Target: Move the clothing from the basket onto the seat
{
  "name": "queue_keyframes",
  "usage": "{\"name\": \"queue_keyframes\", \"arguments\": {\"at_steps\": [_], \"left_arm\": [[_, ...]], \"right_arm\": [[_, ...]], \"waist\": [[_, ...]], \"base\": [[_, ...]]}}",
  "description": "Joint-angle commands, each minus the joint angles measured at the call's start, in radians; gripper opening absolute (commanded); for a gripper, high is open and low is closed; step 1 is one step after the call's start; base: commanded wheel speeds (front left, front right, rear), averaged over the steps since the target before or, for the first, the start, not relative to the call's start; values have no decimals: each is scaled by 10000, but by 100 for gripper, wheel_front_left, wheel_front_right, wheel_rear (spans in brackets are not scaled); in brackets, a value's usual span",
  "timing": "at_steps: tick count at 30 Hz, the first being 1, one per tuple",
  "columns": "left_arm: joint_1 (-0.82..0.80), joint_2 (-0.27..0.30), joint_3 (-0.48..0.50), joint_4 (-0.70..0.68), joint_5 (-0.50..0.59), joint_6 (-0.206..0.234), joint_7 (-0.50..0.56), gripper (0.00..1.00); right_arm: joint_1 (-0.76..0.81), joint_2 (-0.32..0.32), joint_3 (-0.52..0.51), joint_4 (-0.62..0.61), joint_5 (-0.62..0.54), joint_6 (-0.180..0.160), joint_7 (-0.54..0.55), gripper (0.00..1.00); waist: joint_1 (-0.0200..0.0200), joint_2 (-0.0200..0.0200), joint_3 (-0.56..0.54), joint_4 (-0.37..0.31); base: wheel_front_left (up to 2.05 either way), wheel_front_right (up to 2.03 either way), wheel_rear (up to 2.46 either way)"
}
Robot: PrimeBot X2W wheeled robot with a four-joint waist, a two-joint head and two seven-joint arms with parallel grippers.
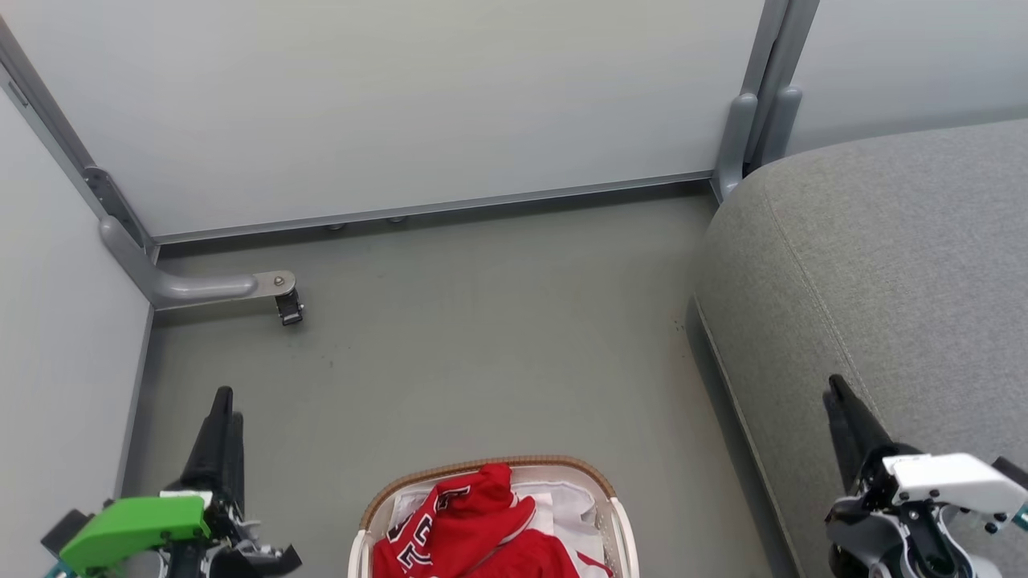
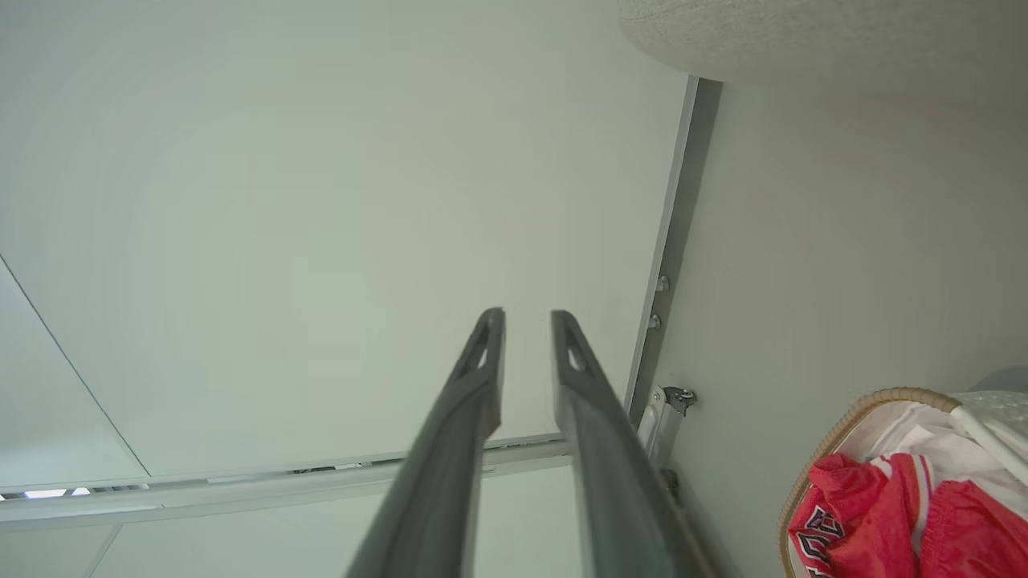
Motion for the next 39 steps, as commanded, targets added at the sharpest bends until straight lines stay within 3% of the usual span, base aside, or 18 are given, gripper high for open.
{"name": "queue_keyframes", "arguments": {"at_steps": [1,12,22,39], "left_arm": [[44,-5,-36,39,9,0,-22,100],[167,11,-587,-318,351,0,-564,100],[238,26,-785,-777,1278,-1,-1008,100],[329,49,-967,-1513,4286,-2,-1662,100]], "right_arm": [[36,15,18,35,-6,0,-22,100],[216,-10,128,-151,-481,0,-567,100],[326,-32,-83,-369,-1706,1,-1011,100],[512,-60,-342,-1093,-4862,1,-1667,100]], "waist": [[0,0,2,0],[0,0,16,-2],[0,0,23,7],[0,0,36,18]], "base": [[0,0,0],[0,0,0],[0,0,0],[0,0,0]]}}
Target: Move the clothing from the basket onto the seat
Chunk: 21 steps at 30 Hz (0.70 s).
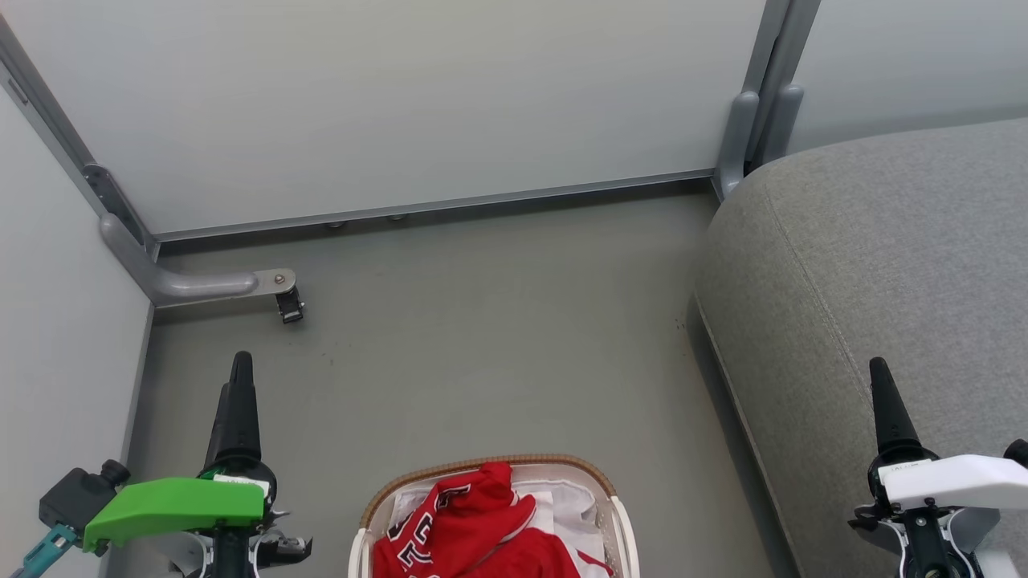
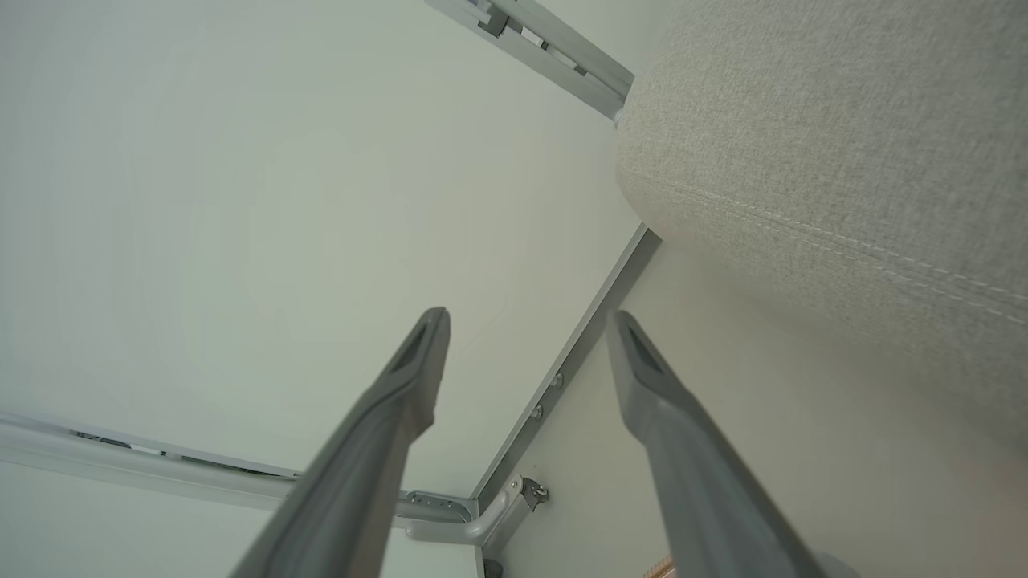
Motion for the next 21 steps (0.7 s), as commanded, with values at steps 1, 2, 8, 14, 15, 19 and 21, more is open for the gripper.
{"name": "queue_keyframes", "arguments": {"at_steps": [1,2,8,14,15,19,21], "left_arm": [[3,66,-30,-213,473,-4,-103,100],[9,67,-34,-242,644,-4,-131,100],[73,75,-63,-402,1678,-4,-334,100],[151,82,-130,-490,2746,34,-532,100],[168,84,-149,-498,2917,59,-565,100],[191,87,-234,-516,3544,151,-676,100],[228,89,-284,-520,3874,223,-738,100]], "right_arm": [[23,-78,-44,-221,-431,1,-117,100],[37,-80,-47,-246,-594,1,-145,100],[110,-89,-72,-334,-1547,1,-344,100],[146,-97,-43,-394,-2470,2,-544,100],[159,-99,-29,-400,-2654,2,-579,100],[181,-105,29,-461,-3246,2,-691,100],[202,-106,77,-515,-3594,2,-751,100]], "waist": [[0,-1,1,1],[0,-1,2,2],[0,-1,7,5],[0,-1,17,10],[0,-1,19,11],[0,-1,27,16],[0,-1,30,18]], "base": [[0,0,0],[0,0,0],[0,0,0],[0,0,0],[0,0,0],[0,0,0],[0,0,0]]}}
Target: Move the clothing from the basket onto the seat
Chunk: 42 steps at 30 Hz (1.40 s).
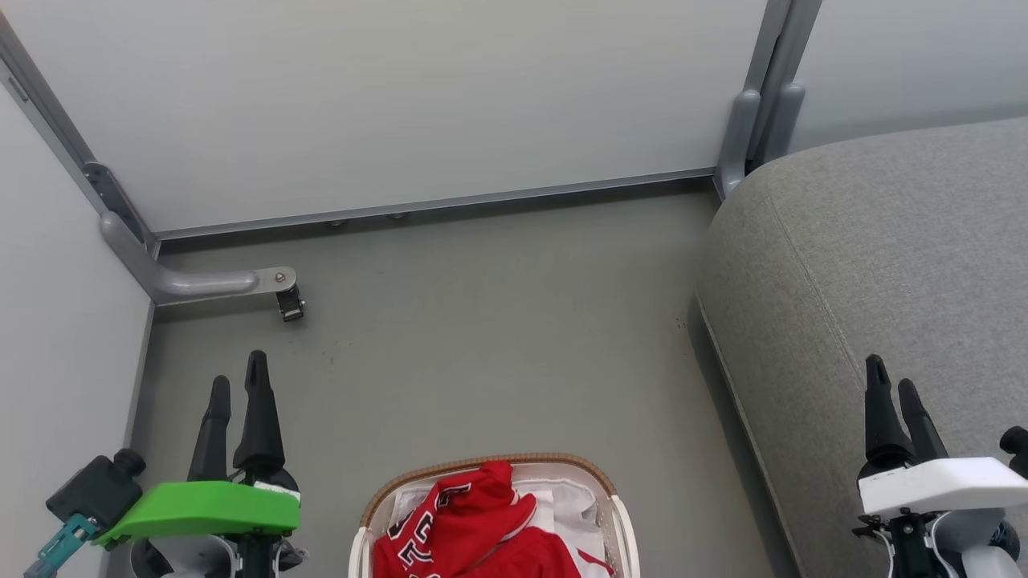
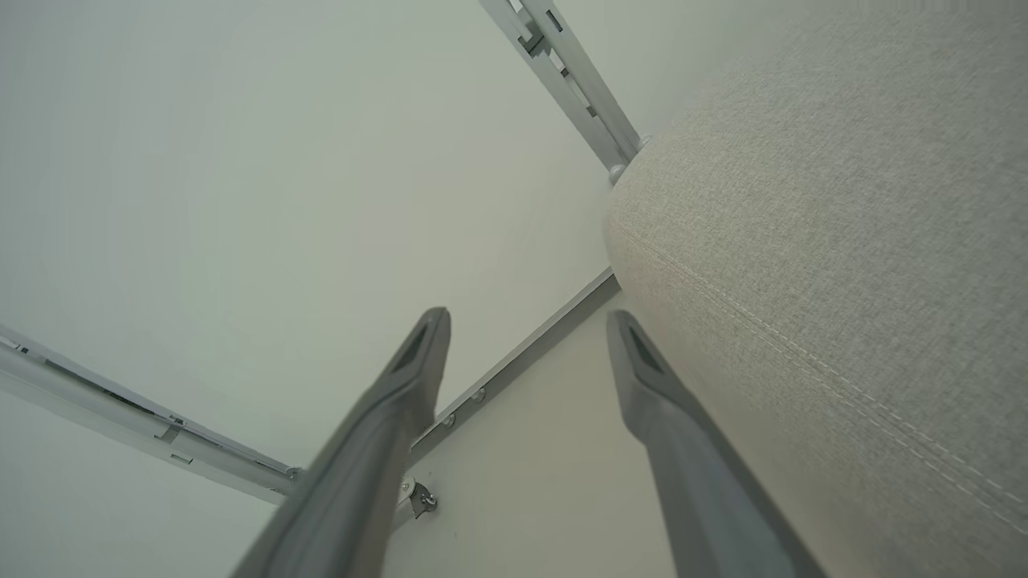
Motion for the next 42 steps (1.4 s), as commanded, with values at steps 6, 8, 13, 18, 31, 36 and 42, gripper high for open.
{"name": "queue_keyframes", "arguments": {"at_steps": [6,8,13,18,31,36,42], "left_arm": [[116,78,-142,-30,1102,213,-238,100],[139,80,-179,20,1364,269,-291,100],[225,88,-309,179,2203,434,-473,100],[258,92,-397,324,2675,506,-589,100],[364,103,-605,748,3715,618,-889,100],[391,106,-711,923,4150,607,-1013,100],[396,110,-846,1137,4543,648,-1128,100]], "right_arm": [[76,-80,120,-243,-1096,2,-247,100],[97,-79,198,-290,-1416,2,-310,100],[202,-90,312,-481,-2488,2,-491,100],[267,-94,404,-399,-3112,2,-611,100],[394,-106,536,-85,-4420,3,-909,100],[426,-110,626,-63,-4938,3,-1041,100],[453,-115,777,-75,-5449,3,-1147,100]], "waist": [[0,0,10,11],[0,0,11,16],[0,0,13,25],[0,0,8,34],[0,0,-6,76],[0,0,-8,88],[0,0,-5,113]], "base": [[0,0,0],[0,0,0],[0,0,0],[0,0,0],[0,0,0],[0,0,0],[0,0,0]]}}
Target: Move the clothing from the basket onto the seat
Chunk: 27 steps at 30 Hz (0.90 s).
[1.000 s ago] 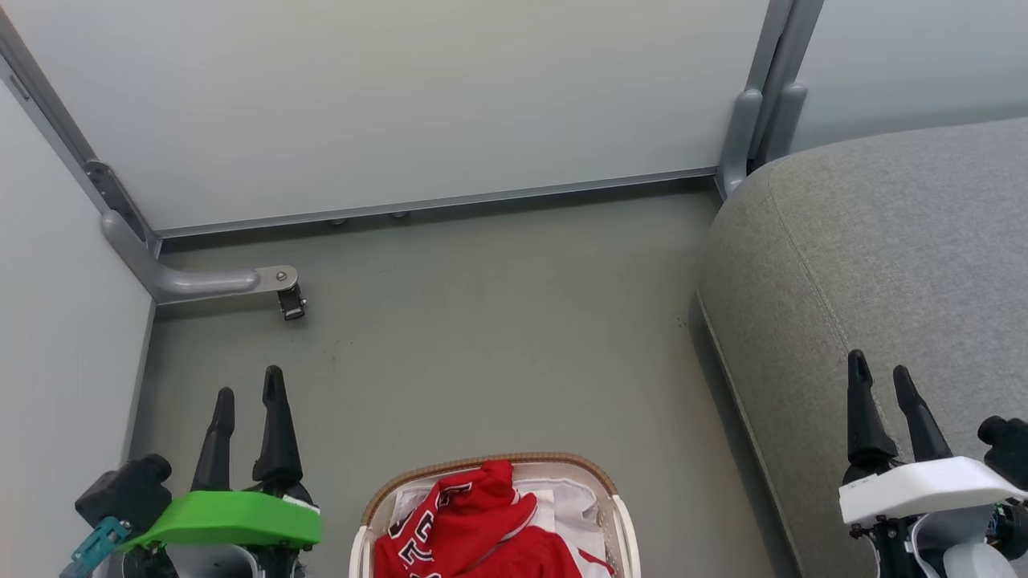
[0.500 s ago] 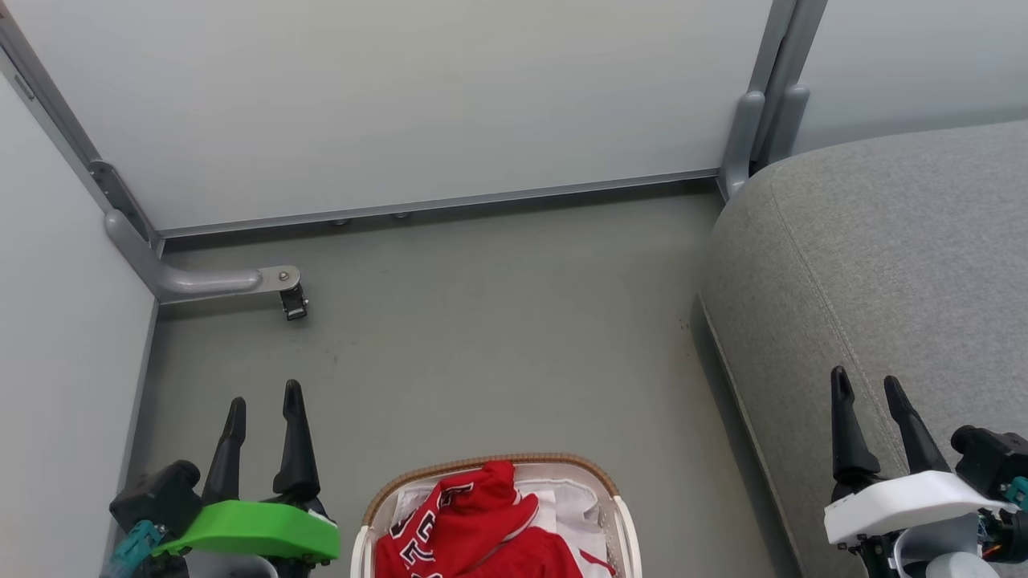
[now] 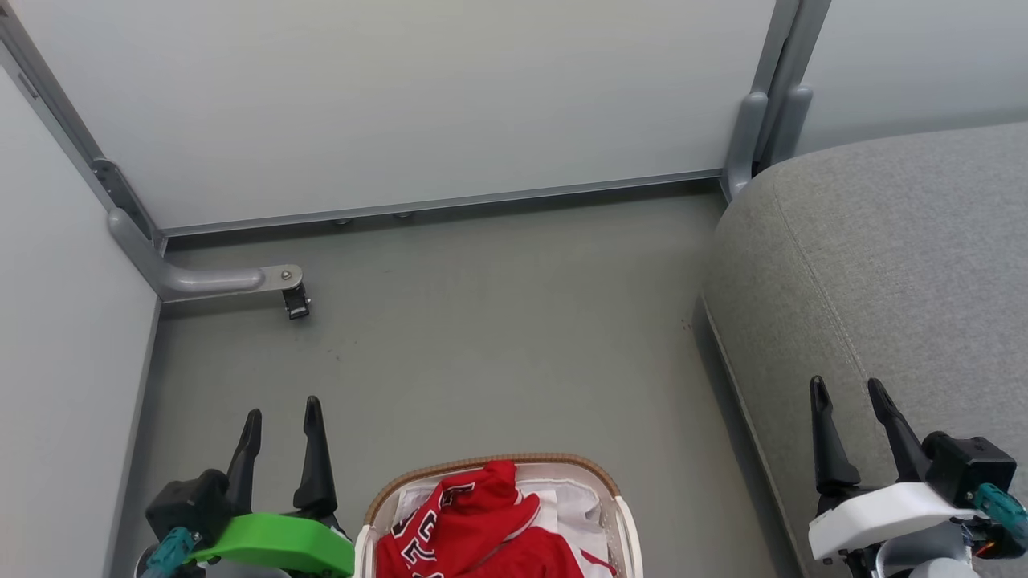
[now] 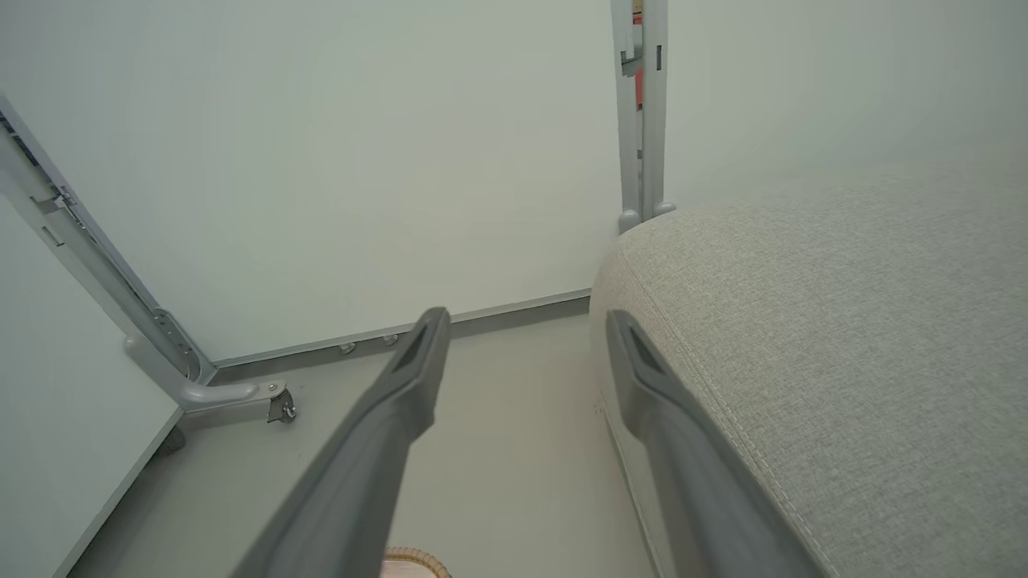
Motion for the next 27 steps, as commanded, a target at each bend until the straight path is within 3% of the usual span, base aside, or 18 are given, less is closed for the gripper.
{"name": "queue_keyframes", "arguments": {"at_steps": [1,27], "left_arm": [[118,76,-38,25,252,51,-78,100],[115,85,-421,977,926,98,-438,100]], "right_arm": [[90,-60,33,-32,-224,3,-90,100],[215,-77,258,45,-1494,2,-459,100]], "waist": [[0,0,2,10],[0,0,-23,176]], "base": [[0,0,0],[0,0,0]]}}
